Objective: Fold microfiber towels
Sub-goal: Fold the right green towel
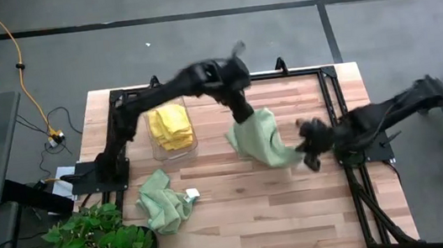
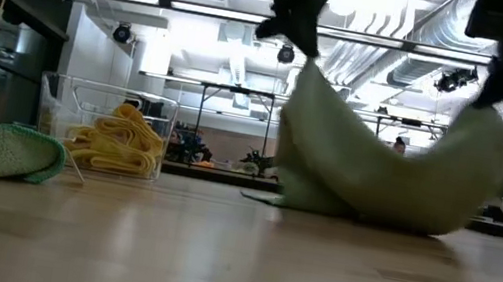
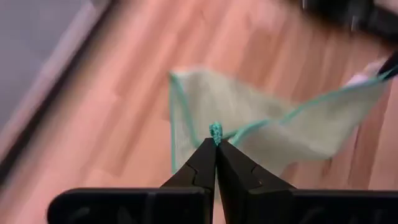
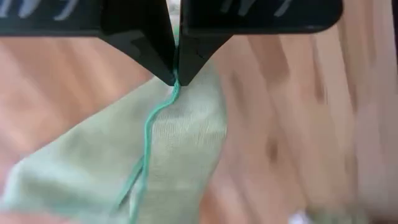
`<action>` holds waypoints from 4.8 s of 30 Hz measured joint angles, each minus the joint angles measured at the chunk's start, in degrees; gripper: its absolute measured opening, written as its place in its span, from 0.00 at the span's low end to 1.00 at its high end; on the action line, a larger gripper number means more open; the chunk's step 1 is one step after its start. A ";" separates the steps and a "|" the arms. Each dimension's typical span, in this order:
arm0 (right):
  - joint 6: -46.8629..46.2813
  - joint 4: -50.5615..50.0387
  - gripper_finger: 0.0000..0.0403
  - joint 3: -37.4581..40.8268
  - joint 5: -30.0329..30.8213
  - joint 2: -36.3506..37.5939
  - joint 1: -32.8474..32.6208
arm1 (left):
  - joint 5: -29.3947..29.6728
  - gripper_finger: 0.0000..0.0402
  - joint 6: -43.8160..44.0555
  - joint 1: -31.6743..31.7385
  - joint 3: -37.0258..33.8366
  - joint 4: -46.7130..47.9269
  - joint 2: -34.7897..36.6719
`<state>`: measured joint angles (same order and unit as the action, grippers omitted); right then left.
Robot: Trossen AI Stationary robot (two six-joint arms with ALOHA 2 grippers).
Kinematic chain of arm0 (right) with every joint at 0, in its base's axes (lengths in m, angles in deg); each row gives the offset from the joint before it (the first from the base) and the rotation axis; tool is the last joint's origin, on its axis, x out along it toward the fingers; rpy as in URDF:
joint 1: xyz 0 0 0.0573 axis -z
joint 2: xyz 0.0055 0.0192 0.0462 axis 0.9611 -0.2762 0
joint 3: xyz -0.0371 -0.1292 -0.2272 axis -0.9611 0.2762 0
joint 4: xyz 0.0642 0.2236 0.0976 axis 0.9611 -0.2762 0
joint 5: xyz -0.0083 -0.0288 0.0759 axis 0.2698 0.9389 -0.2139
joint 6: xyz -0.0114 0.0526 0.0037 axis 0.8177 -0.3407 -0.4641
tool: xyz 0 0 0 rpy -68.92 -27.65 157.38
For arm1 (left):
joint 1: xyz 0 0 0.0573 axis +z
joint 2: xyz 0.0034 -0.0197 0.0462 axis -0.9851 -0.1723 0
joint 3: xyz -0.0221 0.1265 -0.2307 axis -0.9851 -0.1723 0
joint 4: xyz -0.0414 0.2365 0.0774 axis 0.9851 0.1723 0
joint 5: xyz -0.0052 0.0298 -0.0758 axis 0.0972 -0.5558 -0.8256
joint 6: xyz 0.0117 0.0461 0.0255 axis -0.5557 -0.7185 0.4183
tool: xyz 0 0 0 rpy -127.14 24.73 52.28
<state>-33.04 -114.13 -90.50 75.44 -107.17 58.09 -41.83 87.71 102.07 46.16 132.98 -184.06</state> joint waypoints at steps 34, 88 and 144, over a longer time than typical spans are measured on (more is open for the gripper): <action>49.07 -13.80 0.00 -53.43 -9.84 -25.11 70.51 | 22.45 0.00 -0.36 15.42 -0.09 -7.54 14.62; 58.08 -17.24 0.00 -63.95 -5.23 -29.46 75.56 | 25.13 0.00 -8.86 22.92 -0.07 -4.95 16.56; 18.20 -18.09 0.00 -63.98 -15.12 -30.09 50.95 | 11.09 0.55 -17.11 -5.13 -22.84 -31.63 16.56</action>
<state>-14.85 -132.22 -154.48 60.32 -137.26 109.04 -30.74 70.60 96.94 23.32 101.35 -167.50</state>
